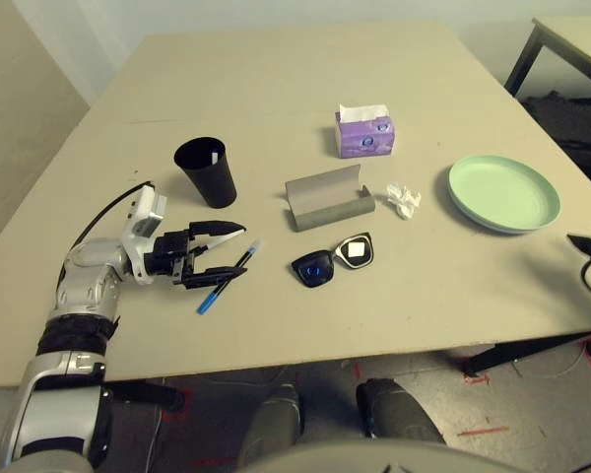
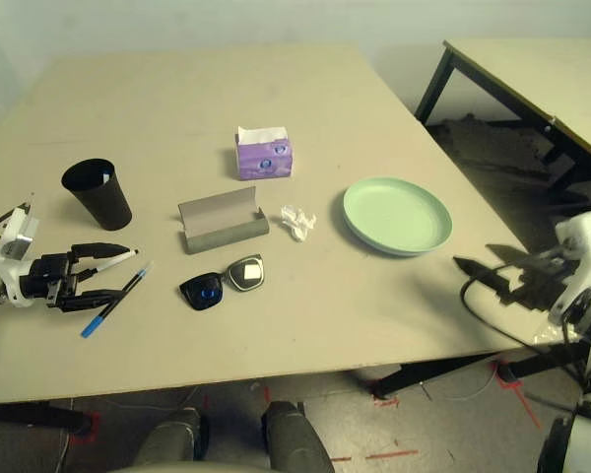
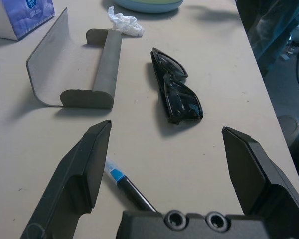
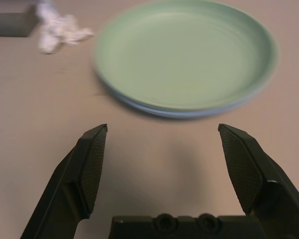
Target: Organize and tidy the items on the table.
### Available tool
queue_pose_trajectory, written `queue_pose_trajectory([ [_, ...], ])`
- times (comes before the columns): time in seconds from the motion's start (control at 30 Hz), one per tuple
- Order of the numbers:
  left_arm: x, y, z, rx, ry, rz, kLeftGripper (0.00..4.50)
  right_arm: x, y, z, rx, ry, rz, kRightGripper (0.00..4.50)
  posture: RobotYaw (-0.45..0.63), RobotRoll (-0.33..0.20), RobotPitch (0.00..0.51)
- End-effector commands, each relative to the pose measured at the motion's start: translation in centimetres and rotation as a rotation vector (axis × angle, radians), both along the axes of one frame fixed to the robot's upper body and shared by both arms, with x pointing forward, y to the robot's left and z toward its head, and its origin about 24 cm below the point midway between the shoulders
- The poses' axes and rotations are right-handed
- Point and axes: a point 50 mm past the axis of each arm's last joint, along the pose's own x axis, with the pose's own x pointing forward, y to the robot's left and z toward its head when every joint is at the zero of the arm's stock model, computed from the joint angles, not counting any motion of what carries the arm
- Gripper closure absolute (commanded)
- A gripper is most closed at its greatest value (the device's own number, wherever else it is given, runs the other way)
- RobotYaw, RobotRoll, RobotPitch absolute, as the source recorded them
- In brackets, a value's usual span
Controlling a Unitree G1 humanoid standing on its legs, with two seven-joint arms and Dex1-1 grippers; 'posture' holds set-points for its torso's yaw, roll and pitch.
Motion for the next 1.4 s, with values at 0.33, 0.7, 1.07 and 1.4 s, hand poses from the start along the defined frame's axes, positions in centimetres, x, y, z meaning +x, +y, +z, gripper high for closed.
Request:
queue_pose_trajectory([
  [0.33, -1.2, 1.9, 0.0, 0.014, -0.001, 0.066, 0.00, -0.2, 8.9, -0.3, 0.088, -0.209, 0.189, 0.03, -0.10, 0.000, 0.089],
  [0.7, -1.0, 2.3, 0.3, 0.008, -0.013, 0.097, 0.00, -1.5, 12.0, -0.8, 0.096, -0.211, 0.232, 0.03, -0.11, 0.000, 0.075],
  [1.07, -0.6, 1.8, 0.4, -0.001, -0.026, 0.084, 0.00, 0.9, 16.2, -2.3, -0.036, -0.122, 0.102, 0.03, -0.10, 0.000, 0.079],
  [1.4, -0.8, 1.2, 0.2, -0.018, -0.030, 0.060, 0.00, 4.6, 19.2, -3.7, -0.088, -0.069, -0.065, 0.03, -0.08, 0.000, 0.085],
])
